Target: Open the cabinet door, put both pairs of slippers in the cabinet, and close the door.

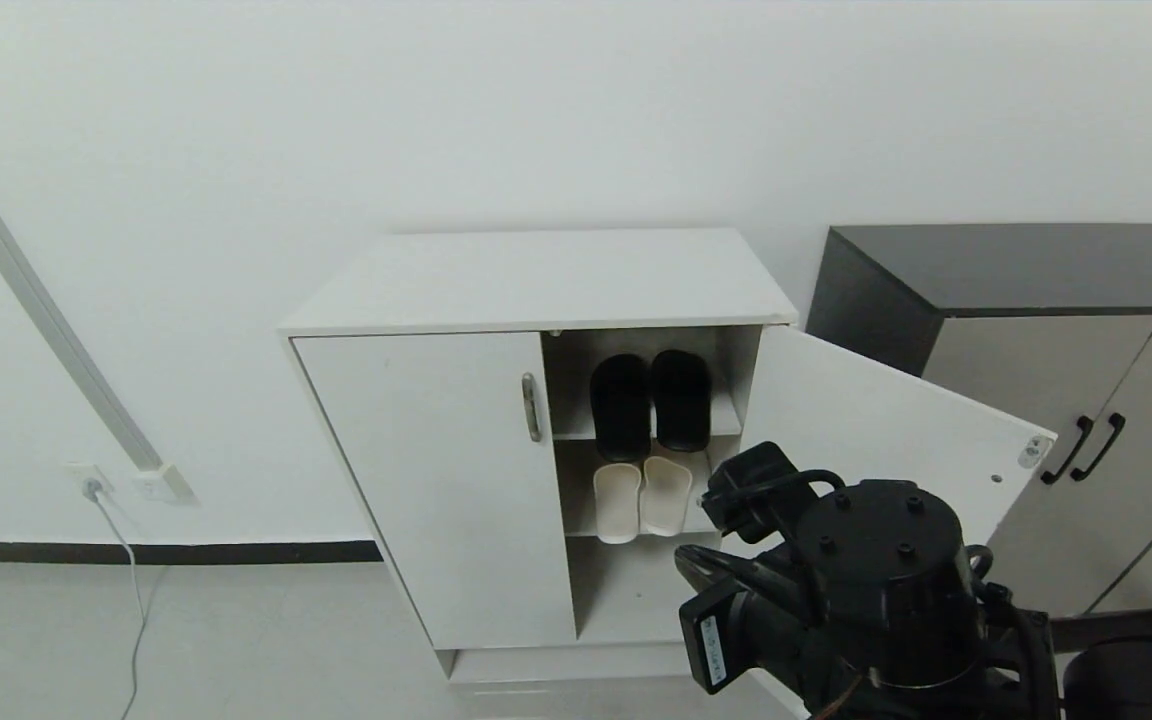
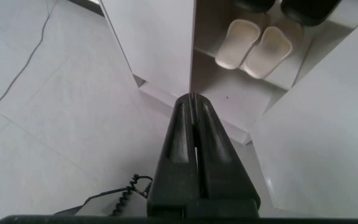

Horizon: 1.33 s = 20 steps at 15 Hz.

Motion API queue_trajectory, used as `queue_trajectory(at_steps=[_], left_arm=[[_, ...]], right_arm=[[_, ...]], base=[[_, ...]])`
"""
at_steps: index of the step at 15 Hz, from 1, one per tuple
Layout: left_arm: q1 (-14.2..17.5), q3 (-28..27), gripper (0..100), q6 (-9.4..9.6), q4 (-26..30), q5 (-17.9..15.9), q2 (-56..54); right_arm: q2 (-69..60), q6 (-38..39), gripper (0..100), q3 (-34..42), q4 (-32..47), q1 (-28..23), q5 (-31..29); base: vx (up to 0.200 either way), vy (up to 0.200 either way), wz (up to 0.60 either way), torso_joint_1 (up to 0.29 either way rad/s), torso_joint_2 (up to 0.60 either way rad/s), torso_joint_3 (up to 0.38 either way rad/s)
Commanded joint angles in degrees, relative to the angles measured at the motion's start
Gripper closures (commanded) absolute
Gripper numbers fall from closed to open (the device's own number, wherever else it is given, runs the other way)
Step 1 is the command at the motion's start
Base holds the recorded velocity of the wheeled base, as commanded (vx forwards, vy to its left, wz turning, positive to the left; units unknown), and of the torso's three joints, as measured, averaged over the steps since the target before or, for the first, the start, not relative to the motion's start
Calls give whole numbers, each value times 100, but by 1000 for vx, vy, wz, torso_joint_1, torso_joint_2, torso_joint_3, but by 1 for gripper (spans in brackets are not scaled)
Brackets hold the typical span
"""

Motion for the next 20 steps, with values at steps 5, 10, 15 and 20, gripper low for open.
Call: queue_trajectory(at_steps=[5,10,15,20], left_arm=[[-4,0,100,-2,-9,0,8],[-4,0,100,-2,-9,9,8],[-4,-9,100,-2,-1,9,8],[-4,0,100,-2,-1,9,8]], right_arm=[[-18,-1,100,-1,-3,2,-7],[-18,-10,100,25,-3,-16,-7],[-176,-54,100,43,-3,-16,-7],[-194,-115,100,52,-3,-24,-7]], base=[[0,0,0,215,-530,-318],[0,0,0,249,-572,-327],[0,0,0,227,-499,-282],[0,0,0,172,-370,-207]])
